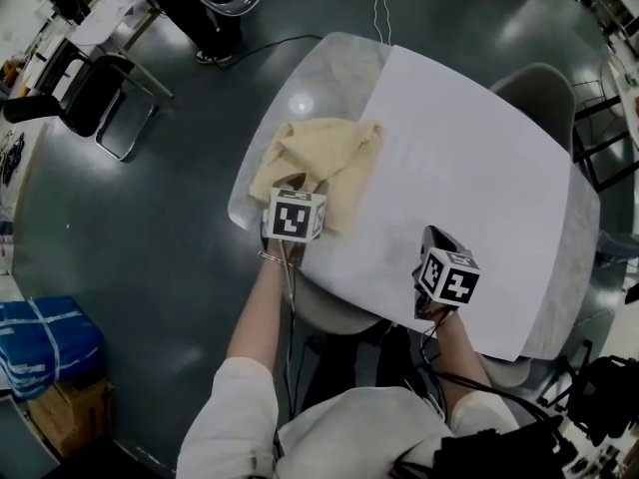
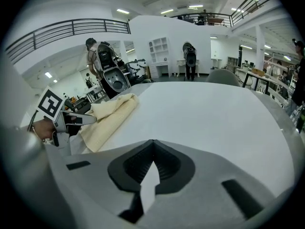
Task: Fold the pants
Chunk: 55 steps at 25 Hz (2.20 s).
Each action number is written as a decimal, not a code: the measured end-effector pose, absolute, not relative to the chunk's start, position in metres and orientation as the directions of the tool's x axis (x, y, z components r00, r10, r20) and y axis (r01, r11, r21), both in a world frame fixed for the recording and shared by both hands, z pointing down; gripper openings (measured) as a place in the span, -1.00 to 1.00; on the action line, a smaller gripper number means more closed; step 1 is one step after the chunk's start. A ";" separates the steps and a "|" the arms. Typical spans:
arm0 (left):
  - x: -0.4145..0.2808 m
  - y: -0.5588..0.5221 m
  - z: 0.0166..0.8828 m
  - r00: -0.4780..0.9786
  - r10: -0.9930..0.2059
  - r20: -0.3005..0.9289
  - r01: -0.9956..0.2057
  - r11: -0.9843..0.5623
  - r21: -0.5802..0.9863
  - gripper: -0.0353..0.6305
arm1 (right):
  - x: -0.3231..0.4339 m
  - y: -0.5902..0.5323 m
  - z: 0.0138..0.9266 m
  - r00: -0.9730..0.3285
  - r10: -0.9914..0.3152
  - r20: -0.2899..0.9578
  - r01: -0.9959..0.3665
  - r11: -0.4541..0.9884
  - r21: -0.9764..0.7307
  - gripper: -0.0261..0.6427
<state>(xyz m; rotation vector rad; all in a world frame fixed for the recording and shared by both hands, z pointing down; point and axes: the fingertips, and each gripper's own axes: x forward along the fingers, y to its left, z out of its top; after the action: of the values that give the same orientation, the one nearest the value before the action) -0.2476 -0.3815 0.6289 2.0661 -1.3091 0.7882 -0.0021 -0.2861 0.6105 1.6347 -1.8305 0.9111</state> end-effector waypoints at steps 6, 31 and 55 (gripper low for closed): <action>-0.254 -0.397 0.650 0.254 -0.597 0.761 -0.943 -0.329 0.057 -0.58 | 0.025 -0.276 0.624 -0.102 -0.630 0.769 -0.991 0.000 -0.132 -0.94; -0.269 -0.482 0.553 0.227 -0.778 0.586 -0.973 -0.209 0.100 -0.43 | 0.053 -0.311 0.619 -0.091 -0.642 0.761 -0.990 -0.026 -0.140 -0.94; -0.211 -0.217 0.439 0.004 -0.905 0.426 -0.990 0.056 0.130 -0.84 | 0.024 -0.272 0.443 -0.379 -0.780 0.497 -0.915 0.395 -0.079 -0.95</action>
<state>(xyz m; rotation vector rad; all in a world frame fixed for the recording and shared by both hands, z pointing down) -0.2108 -0.2172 0.4387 1.8941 -1.9467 0.2926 0.0245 -0.2723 0.4429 1.4634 -2.2767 0.4868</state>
